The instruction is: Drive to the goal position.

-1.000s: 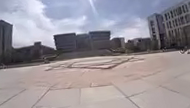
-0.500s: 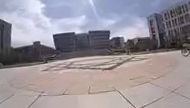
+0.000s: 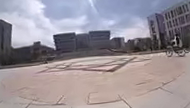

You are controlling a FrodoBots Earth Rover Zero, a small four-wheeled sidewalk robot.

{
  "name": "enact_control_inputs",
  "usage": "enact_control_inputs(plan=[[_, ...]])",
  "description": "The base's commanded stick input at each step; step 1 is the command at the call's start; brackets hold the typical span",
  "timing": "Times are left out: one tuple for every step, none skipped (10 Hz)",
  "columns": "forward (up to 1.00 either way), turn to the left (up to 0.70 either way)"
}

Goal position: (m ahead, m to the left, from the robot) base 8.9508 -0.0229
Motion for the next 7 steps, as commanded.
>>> enact_control_inputs(plan=[[0.7,0.0],[0.7,0.0],[0.7,0.0],[0.7,0.0],[0.7,0.0],[0.7,0.0],[0.7,0.0]])
